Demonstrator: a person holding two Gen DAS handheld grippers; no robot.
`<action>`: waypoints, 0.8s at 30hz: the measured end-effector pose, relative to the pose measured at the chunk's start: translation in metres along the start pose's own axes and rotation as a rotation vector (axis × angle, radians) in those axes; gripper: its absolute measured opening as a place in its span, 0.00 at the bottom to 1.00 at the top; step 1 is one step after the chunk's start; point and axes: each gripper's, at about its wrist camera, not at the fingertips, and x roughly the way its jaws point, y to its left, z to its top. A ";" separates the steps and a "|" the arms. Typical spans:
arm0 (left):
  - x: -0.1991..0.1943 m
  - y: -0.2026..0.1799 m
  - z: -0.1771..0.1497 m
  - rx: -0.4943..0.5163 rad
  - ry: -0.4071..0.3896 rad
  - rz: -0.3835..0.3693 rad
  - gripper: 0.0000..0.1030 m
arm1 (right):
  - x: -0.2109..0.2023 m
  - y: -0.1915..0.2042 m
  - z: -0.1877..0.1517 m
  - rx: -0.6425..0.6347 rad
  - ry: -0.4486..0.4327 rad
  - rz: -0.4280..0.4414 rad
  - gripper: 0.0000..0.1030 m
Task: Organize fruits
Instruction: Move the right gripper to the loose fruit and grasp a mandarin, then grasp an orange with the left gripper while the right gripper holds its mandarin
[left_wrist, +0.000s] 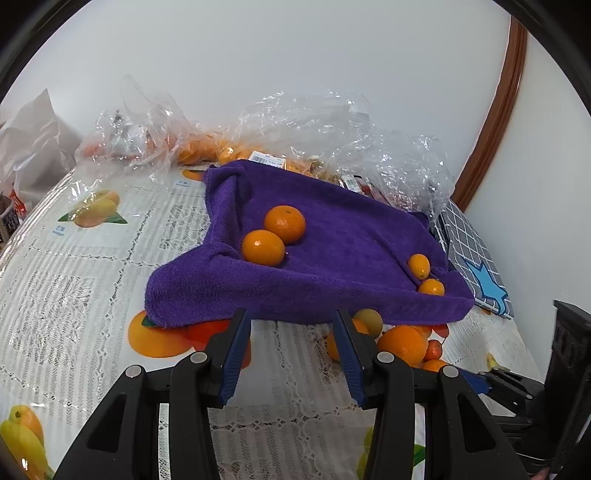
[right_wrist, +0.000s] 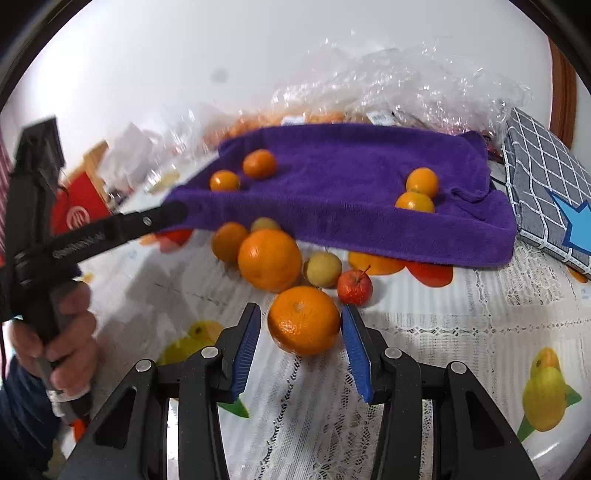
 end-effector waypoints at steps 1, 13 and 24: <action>0.000 0.000 0.000 0.003 0.001 -0.002 0.43 | 0.005 0.001 0.000 0.000 0.025 -0.011 0.41; 0.019 -0.016 -0.008 0.087 0.129 -0.070 0.43 | -0.022 -0.029 -0.012 0.067 -0.065 -0.051 0.39; 0.048 -0.044 -0.004 0.184 0.207 -0.039 0.37 | -0.014 -0.039 -0.014 0.065 -0.014 -0.045 0.39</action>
